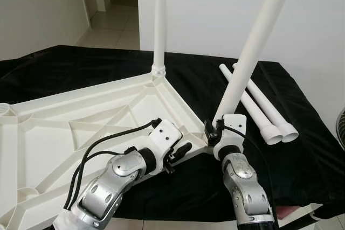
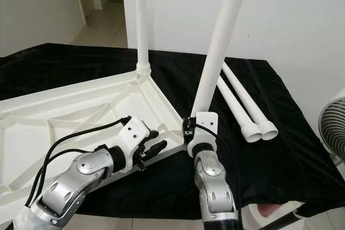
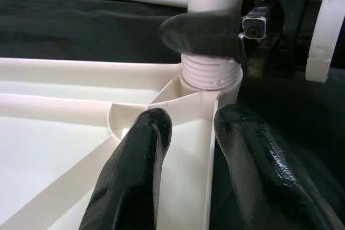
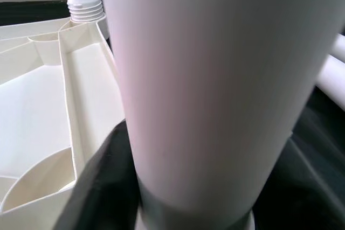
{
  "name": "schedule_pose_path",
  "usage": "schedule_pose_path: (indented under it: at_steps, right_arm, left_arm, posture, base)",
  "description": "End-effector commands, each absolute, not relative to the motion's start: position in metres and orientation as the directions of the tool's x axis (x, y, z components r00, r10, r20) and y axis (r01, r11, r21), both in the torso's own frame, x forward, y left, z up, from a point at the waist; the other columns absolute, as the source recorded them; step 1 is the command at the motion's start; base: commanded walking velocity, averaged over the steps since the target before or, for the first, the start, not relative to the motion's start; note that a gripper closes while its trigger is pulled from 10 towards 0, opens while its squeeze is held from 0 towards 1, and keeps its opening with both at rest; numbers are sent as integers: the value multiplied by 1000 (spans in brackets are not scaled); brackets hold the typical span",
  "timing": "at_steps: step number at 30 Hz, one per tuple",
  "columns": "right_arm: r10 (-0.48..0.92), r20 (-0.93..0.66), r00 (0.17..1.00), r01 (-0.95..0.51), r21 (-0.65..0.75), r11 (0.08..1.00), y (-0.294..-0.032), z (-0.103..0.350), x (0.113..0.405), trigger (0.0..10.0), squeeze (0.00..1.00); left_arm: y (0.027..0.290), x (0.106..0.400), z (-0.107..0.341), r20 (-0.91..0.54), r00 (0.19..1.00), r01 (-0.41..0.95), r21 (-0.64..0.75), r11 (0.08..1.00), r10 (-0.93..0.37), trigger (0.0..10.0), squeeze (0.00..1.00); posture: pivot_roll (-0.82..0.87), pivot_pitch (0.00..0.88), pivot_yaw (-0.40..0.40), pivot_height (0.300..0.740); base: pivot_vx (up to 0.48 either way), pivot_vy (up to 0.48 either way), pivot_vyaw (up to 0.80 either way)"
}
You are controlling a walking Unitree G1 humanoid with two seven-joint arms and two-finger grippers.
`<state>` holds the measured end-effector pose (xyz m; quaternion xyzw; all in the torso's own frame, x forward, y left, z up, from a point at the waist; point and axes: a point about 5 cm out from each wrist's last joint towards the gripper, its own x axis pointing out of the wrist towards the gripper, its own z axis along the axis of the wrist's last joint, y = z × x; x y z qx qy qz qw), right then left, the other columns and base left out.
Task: Building children table
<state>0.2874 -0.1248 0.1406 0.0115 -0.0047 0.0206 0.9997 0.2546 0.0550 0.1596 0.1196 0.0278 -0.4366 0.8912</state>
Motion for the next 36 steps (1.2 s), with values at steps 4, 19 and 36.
schedule_pose_path:
  at_steps: [4, 19, 36]
  right_arm:
    - [96, 19, 995, -96, 29, 995, -132, 141, 289, 10000, 1000]
    - [489, -22, 872, -490, -54, 870, -157, 151, 297, 10000, 0]
    - [694, -125, 709, -705, -104, 702, -172, 134, 317, 10000, 0]
  left_arm:
    - [52, 251, 159, -167, 572, 818, 189, 544, -803, 10000, 0]
    - [52, 252, 160, -163, 574, 816, 191, 545, -802, 10000, 0]
    - [51, 253, 160, -160, 585, 809, 183, 558, -795, 10000, 0]
  posture:
    - [1, 0, -30, 740]
    - [-7, 5, -26, 740]
    - [6, 18, -30, 740]
  base:
    - [0, 0, 0]
    - [0, 0, 0]
    - [0, 0, 0]
